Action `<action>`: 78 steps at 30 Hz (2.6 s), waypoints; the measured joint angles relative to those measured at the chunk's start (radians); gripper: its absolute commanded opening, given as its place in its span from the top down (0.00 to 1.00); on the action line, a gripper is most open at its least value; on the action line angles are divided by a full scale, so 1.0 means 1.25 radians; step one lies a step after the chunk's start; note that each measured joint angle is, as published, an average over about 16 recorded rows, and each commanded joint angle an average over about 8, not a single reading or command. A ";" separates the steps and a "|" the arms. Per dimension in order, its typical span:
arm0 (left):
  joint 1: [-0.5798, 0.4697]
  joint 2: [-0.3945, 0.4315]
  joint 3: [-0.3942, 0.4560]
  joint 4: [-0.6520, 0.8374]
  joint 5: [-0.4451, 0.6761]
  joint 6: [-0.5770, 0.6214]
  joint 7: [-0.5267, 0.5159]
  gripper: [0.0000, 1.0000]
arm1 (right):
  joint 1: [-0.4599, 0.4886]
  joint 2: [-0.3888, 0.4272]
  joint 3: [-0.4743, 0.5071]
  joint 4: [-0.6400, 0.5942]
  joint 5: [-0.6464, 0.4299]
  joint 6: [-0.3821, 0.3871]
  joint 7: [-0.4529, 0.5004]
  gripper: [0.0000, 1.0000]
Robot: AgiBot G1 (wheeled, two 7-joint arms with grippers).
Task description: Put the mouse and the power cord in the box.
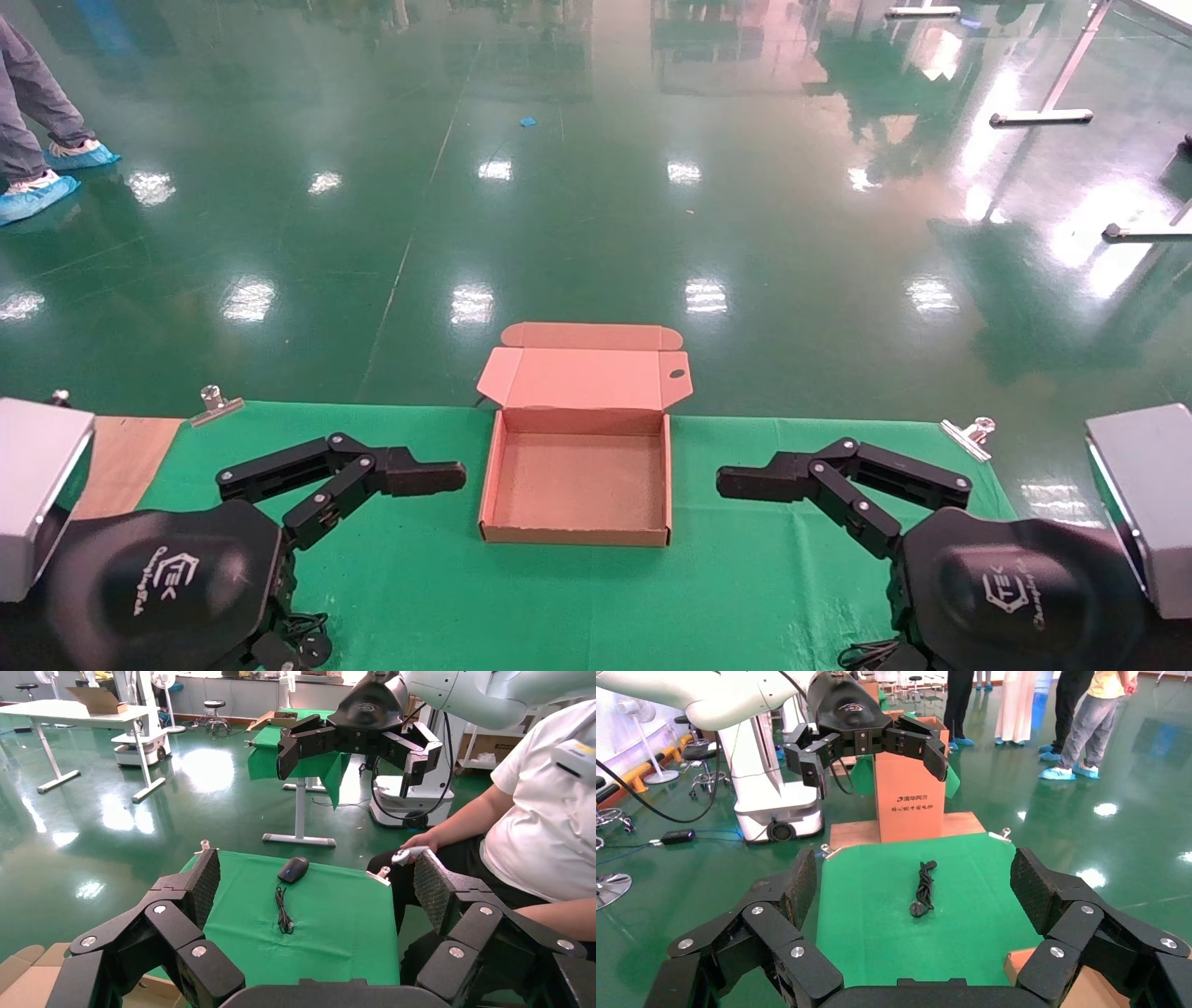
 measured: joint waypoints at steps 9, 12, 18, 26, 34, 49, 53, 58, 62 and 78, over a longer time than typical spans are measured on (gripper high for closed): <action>0.000 0.000 0.000 0.000 0.000 0.000 0.000 0.00 | 0.000 0.000 0.000 0.000 0.000 0.000 0.000 0.00; 0.000 0.000 0.000 0.000 0.000 0.000 0.000 0.00 | 0.000 0.000 0.000 0.000 0.000 0.000 0.000 0.00; 0.000 0.000 0.000 0.001 0.000 0.000 0.001 0.00 | 0.000 0.000 0.000 0.000 0.000 0.000 0.000 0.00; -0.005 0.003 0.010 -0.002 0.020 0.010 0.010 0.00 | 0.006 0.005 -0.008 0.005 -0.025 -0.002 -0.003 0.00; -0.031 0.009 0.057 0.004 0.115 0.033 0.028 0.00 | 0.047 0.013 -0.055 0.025 -0.152 -0.014 -0.012 0.00; -0.118 0.044 0.217 0.128 0.489 0.032 0.142 0.00 | 0.241 -0.032 -0.294 0.051 -0.639 -0.056 -0.064 0.00; -0.151 0.071 0.262 0.185 0.605 0.010 0.188 0.00 | 0.291 -0.050 -0.376 0.050 -0.761 -0.058 -0.073 0.00; -0.190 0.109 0.306 0.266 0.728 -0.033 0.249 0.00 | 0.316 -0.063 -0.455 0.038 -0.880 -0.025 -0.076 0.00; -0.218 0.139 0.327 0.336 0.796 -0.073 0.298 0.00 | 0.310 -0.067 -0.491 0.016 -0.943 0.024 -0.084 0.00; -0.323 0.243 0.363 0.631 0.908 -0.210 0.511 0.00 | 0.270 -0.117 -0.512 -0.155 -1.003 0.185 -0.201 0.00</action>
